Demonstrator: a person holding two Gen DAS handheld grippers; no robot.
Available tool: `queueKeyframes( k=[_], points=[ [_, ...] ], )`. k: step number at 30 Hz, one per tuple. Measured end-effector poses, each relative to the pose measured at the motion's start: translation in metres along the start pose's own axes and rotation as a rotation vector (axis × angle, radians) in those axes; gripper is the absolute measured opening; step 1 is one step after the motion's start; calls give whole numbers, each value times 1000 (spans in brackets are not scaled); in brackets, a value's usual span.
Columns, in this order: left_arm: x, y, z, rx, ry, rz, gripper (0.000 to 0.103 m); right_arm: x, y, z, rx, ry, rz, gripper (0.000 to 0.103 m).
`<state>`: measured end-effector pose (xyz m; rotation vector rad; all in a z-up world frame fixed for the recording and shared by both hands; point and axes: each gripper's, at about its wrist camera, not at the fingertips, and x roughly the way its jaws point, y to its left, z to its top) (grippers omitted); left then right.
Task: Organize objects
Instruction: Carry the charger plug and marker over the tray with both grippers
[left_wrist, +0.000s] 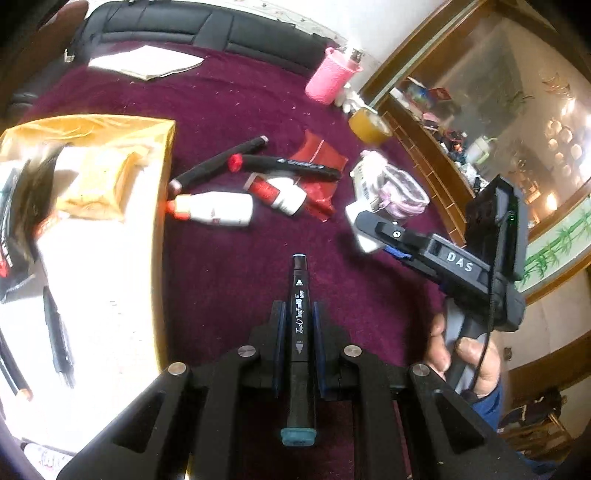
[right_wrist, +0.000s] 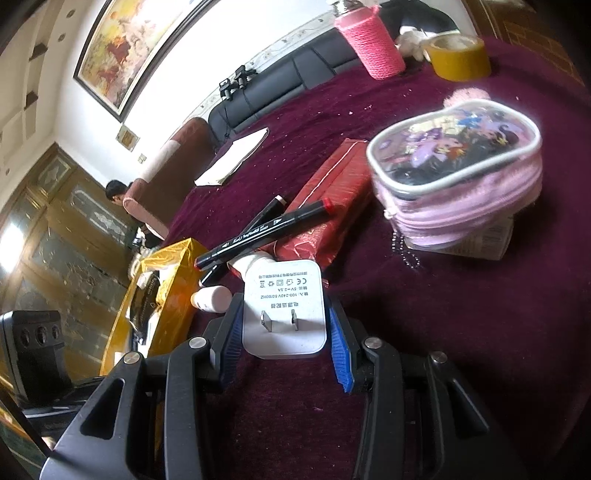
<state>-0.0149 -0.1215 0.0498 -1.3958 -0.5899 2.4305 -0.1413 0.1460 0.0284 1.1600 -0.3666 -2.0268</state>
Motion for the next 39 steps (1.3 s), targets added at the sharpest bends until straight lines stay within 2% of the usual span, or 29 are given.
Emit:
queueKeyframes(
  k=[4, 12, 18, 20, 23, 26, 30, 33, 39],
  points=[
    [13, -5, -4, 23, 24, 31, 12, 6, 1, -3, -2, 21, -6, 39],
    [51, -39, -18, 219, 123, 205, 12, 9, 0, -5, 1, 41, -18, 39],
    [65, -68, -28, 360, 75, 371, 12, 9, 4, -7, -14, 46, -16, 39],
    [65, -70, -31, 362, 51, 385, 12, 8, 5, -8, -18, 47, -16, 39],
    [55, -56, -29, 268, 22, 299, 12, 7, 6, -8, -26, 38, -18, 39],
    [36, -33, -24, 93, 26, 86, 12, 6, 6, -7, -27, 33, -19, 39],
    [4, -17, -20, 4, -37, -57, 12, 5, 8, -7, -33, 26, -10, 39],
    [-22, -6, -21, -33, -83, -123, 12, 3, 9, -7, -36, 13, 7, 39],
    [-82, 32, -26, -89, -196, -132, 12, -3, 19, -9, -16, -2, 66, 40]
  ],
)
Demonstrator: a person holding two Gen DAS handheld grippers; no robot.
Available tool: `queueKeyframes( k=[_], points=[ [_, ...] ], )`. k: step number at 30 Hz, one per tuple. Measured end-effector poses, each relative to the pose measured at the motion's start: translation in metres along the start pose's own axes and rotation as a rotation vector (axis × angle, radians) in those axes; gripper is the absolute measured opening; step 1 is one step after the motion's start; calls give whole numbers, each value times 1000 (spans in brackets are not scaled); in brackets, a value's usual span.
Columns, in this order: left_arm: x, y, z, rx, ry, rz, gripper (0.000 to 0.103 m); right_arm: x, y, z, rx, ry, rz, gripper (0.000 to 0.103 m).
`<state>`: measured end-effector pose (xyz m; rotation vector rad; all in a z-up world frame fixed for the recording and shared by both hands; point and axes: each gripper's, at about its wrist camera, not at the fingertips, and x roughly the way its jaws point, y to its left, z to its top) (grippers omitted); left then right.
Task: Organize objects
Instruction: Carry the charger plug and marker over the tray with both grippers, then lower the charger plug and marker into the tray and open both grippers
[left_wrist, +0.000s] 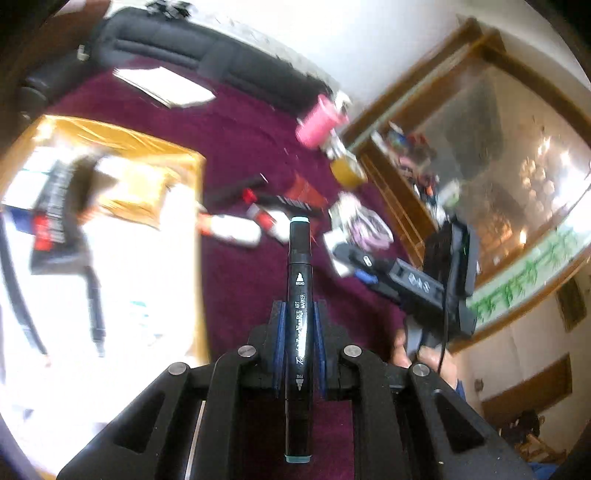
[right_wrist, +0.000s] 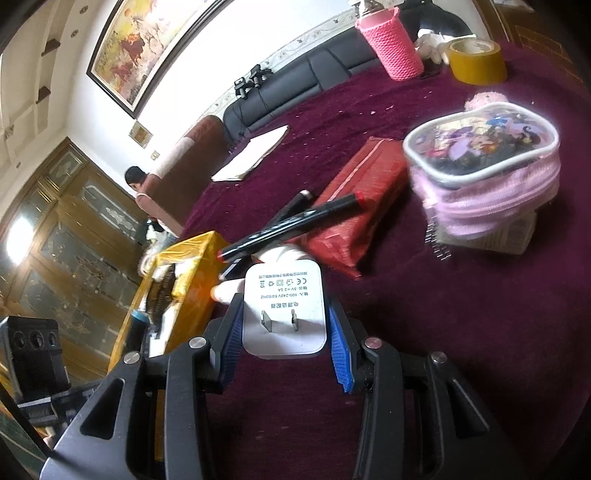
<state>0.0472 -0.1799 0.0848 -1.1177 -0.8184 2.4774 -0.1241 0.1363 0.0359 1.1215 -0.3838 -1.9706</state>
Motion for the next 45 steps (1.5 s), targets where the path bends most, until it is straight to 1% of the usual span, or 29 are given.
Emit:
queueKeyframes(
  k=[2, 4, 6, 9, 11, 15, 21, 23, 27, 29, 34, 37, 40, 45],
  points=[
    [-18, 17, 7, -16, -39, 14, 12, 0, 14, -5, -10, 3, 24, 40],
    [-35, 32, 9, -39, -80, 49, 12, 2, 33, -12, -26, 19, 65, 40],
    [-50, 50, 9, -70, -113, 72, 12, 8, 55, -21, -45, 48, 117, 40],
    [-68, 80, 9, -110, -169, 140, 12, 19, 89, -33, -84, 101, 175, 40],
    [-71, 95, 8, -142, -179, 153, 12, 27, 108, -39, -115, 137, 206, 40],
    [-64, 116, 5, -179, -178, 191, 12, 47, 145, -59, -198, 200, 226, 40],
    [-46, 130, 1, -227, -154, 196, 12, 84, 175, -94, -269, 308, 214, 40],
    [-42, 130, 0, -238, -150, 190, 12, 90, 181, -101, -298, 319, 200, 40],
    [-35, 131, -3, -257, -143, 202, 12, 97, 189, -108, -376, 297, 119, 40],
    [-32, 132, -5, -261, -136, 212, 12, 100, 190, -109, -403, 287, 94, 40],
    [-25, 129, -11, -255, -123, 241, 12, 103, 194, -111, -446, 270, 66, 40],
    [-26, 128, -12, -249, -121, 250, 12, 103, 199, -115, -489, 275, 51, 40],
    [-28, 125, -13, -228, -128, 284, 12, 101, 201, -119, -504, 277, 48, 40],
    [-31, 123, -14, -225, -123, 284, 12, 101, 204, -122, -534, 285, 35, 41]
  ],
)
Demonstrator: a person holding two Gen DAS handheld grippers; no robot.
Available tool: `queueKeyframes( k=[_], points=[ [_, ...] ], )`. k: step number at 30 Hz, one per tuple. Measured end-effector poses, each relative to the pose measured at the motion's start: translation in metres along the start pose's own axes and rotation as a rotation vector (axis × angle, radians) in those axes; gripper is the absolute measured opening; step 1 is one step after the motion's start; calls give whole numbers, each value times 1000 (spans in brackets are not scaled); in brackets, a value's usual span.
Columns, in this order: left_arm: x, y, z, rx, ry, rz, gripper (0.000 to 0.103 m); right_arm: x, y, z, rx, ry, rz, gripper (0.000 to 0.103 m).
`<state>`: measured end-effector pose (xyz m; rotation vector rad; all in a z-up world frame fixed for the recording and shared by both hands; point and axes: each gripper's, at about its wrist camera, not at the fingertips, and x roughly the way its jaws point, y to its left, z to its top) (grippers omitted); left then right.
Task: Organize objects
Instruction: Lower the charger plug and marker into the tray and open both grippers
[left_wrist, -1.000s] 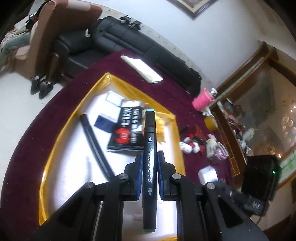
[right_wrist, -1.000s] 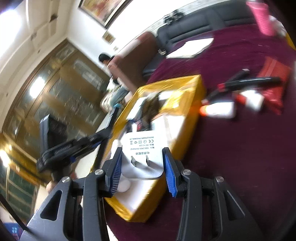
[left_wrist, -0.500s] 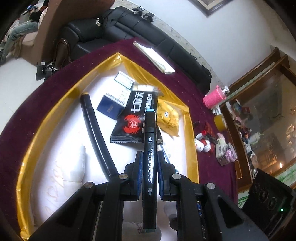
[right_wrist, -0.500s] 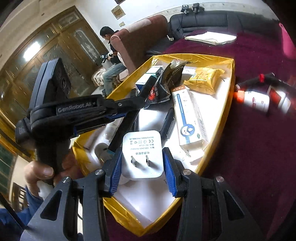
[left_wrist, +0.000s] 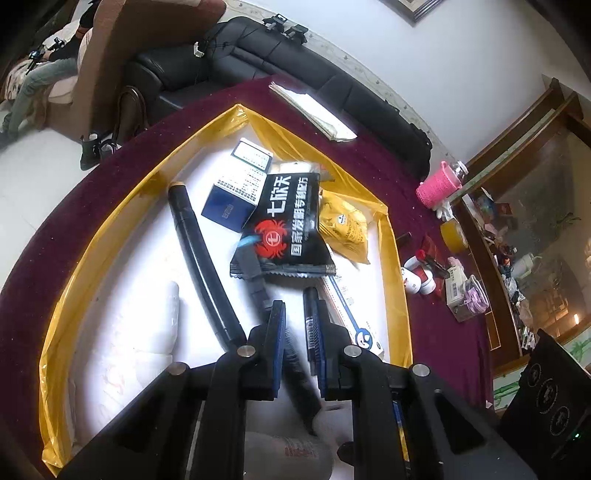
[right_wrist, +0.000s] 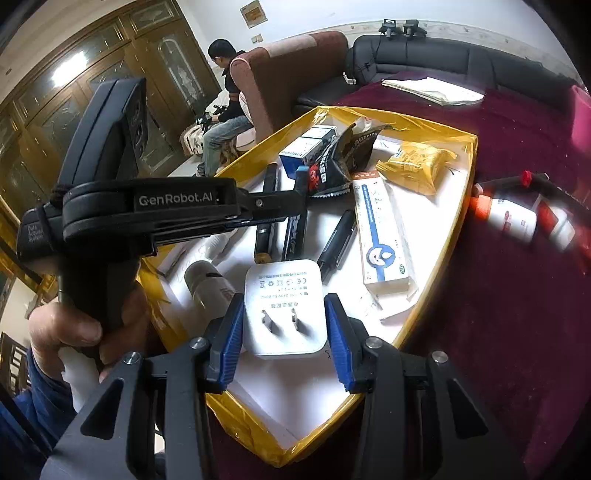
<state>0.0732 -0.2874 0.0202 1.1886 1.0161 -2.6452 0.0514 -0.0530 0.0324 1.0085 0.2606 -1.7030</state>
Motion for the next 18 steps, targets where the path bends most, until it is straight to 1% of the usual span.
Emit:
queueKeyframes(
  k=[8, 12, 18],
  points=[
    [-3, -5, -1, 15, 5, -3, 12, -3, 1, -3, 3, 16, 11, 41],
    [-6, -10, -2, 33, -1, 2, 12, -10, -4, -3, 36, 1, 39, 41],
    [-4, -18, -5, 44, 16, 5, 12, -23, -18, -3, 88, -31, 73, 41]
  ],
)
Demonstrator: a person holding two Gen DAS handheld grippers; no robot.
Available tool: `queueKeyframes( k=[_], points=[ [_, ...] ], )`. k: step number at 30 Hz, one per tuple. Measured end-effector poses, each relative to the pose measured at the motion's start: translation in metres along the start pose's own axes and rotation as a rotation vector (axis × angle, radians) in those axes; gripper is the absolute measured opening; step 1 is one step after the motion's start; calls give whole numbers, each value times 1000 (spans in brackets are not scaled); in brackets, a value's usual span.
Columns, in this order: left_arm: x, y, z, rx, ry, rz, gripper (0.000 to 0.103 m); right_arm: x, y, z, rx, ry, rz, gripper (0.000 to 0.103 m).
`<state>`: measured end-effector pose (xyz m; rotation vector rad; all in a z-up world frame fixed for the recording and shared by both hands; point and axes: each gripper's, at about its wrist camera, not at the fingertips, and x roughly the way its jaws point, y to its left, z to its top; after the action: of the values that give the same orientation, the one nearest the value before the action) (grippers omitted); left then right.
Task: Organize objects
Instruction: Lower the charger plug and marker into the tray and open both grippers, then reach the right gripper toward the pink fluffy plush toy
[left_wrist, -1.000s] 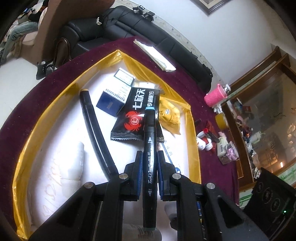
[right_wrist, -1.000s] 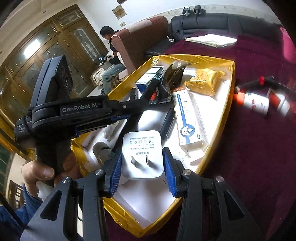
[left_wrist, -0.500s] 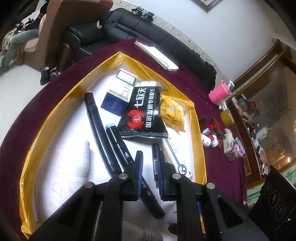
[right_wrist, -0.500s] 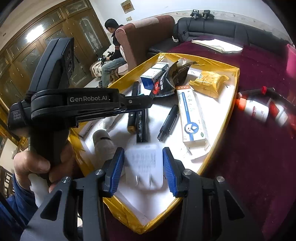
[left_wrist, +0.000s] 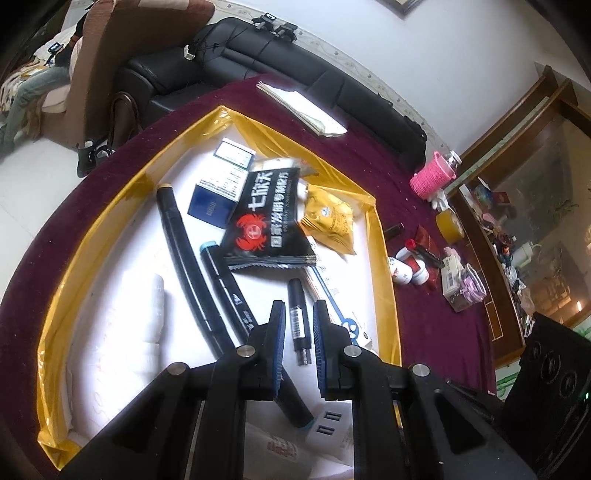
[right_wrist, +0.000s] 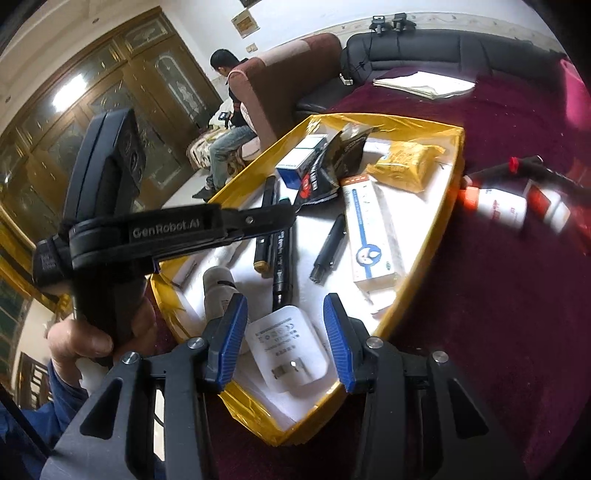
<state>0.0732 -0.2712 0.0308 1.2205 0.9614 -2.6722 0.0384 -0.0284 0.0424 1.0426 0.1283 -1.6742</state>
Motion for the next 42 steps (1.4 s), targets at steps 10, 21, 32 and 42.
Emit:
queueKeyframes(
  k=[10, 21, 32, 42],
  points=[
    [0, -37, -6, 95, 22, -27, 33, -71, -73, 12, 169, -140, -74, 49],
    [8, -66, -13, 165, 59, -55, 35, -111, -282, 24, 724, -134, -3, 61],
    [20, -71, -7, 173, 90, -60, 35, -209, -306, -15, 863, -510, -363, 59],
    [29, -100, -3, 233, 107, -69, 35, -204, -297, 36, 677, -432, -195, 60]
  ],
)
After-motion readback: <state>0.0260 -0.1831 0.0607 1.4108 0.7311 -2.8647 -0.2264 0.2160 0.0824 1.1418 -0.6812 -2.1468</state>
